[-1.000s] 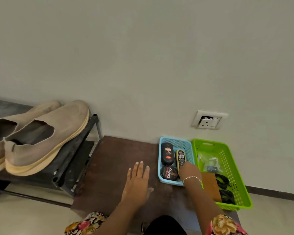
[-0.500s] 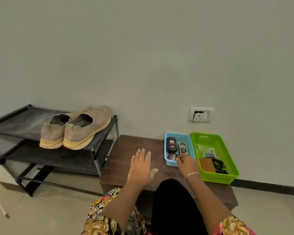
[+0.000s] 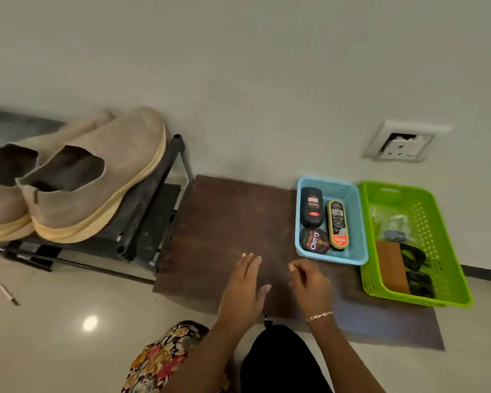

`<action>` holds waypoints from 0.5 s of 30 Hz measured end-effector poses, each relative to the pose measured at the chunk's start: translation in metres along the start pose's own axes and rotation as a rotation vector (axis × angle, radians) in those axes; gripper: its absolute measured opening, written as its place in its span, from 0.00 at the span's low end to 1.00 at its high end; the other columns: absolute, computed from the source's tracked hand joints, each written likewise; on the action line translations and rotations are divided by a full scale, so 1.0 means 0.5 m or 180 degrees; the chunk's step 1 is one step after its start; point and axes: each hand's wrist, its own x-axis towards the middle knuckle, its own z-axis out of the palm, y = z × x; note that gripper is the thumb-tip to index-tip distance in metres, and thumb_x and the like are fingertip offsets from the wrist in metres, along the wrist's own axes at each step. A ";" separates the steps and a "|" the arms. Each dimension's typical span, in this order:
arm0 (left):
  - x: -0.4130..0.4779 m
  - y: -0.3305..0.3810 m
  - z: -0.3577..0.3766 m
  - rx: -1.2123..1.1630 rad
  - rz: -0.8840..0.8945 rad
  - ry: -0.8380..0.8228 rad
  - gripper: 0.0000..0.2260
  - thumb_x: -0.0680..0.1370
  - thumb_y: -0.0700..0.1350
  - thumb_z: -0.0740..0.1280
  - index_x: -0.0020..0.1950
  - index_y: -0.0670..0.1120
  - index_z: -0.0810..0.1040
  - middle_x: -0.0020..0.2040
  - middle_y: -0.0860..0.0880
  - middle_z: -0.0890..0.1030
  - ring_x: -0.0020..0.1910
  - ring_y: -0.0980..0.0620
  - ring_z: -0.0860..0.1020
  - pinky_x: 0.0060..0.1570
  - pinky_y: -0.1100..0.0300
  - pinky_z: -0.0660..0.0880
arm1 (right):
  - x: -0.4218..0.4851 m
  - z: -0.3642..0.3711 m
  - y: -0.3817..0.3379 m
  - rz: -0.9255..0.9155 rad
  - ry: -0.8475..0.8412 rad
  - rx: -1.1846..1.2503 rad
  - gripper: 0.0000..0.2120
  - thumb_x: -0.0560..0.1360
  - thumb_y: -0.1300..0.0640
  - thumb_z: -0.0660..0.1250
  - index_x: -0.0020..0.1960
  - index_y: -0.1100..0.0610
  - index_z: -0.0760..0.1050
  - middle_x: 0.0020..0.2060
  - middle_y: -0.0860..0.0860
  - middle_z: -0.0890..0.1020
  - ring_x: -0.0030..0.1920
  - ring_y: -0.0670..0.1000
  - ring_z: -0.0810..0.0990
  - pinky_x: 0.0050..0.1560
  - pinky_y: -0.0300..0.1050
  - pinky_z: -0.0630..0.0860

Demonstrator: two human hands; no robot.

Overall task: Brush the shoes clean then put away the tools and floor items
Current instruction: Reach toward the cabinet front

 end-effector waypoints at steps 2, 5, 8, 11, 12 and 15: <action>0.014 -0.010 0.008 -0.0277 -0.0128 0.0007 0.23 0.79 0.47 0.61 0.74 0.48 0.60 0.75 0.51 0.59 0.75 0.55 0.54 0.67 0.70 0.50 | 0.017 0.018 0.010 0.0071 -0.0085 0.0107 0.09 0.76 0.54 0.62 0.47 0.57 0.78 0.37 0.53 0.82 0.38 0.55 0.81 0.40 0.44 0.73; 0.003 -0.017 0.006 -0.0460 -0.0278 -0.0056 0.21 0.79 0.45 0.62 0.71 0.46 0.65 0.72 0.51 0.65 0.73 0.54 0.60 0.67 0.70 0.54 | 0.008 0.026 0.017 0.0324 -0.0254 0.0178 0.17 0.73 0.47 0.57 0.48 0.57 0.78 0.36 0.52 0.82 0.37 0.55 0.81 0.40 0.51 0.79; -0.032 -0.014 -0.001 -0.0433 -0.0382 -0.0085 0.18 0.78 0.46 0.60 0.68 0.47 0.70 0.69 0.48 0.70 0.69 0.52 0.68 0.64 0.61 0.69 | -0.033 0.007 0.009 0.0494 -0.0243 0.0248 0.17 0.73 0.47 0.58 0.47 0.58 0.79 0.34 0.50 0.81 0.35 0.55 0.82 0.39 0.54 0.79; -0.065 -0.005 -0.001 -0.0246 -0.0307 0.0130 0.13 0.75 0.47 0.57 0.58 0.52 0.72 0.58 0.47 0.78 0.57 0.48 0.77 0.47 0.51 0.80 | -0.079 -0.009 0.012 0.0507 -0.0201 0.0255 0.23 0.72 0.42 0.55 0.46 0.58 0.80 0.33 0.49 0.80 0.33 0.54 0.81 0.37 0.51 0.79; -0.072 -0.004 0.004 -0.0227 -0.0289 0.0156 0.11 0.74 0.47 0.56 0.56 0.53 0.70 0.55 0.48 0.78 0.54 0.48 0.78 0.44 0.49 0.80 | -0.093 -0.012 0.016 0.0561 -0.0190 0.0238 0.24 0.71 0.41 0.53 0.46 0.57 0.80 0.32 0.47 0.80 0.33 0.52 0.80 0.36 0.50 0.78; -0.088 -0.017 0.040 -0.0109 -0.0362 -0.0012 0.07 0.75 0.49 0.55 0.52 0.55 0.68 0.51 0.49 0.78 0.49 0.45 0.78 0.41 0.46 0.78 | -0.131 -0.013 0.044 0.0778 -0.0155 0.0263 0.21 0.70 0.40 0.52 0.44 0.52 0.78 0.30 0.46 0.79 0.32 0.49 0.80 0.36 0.49 0.78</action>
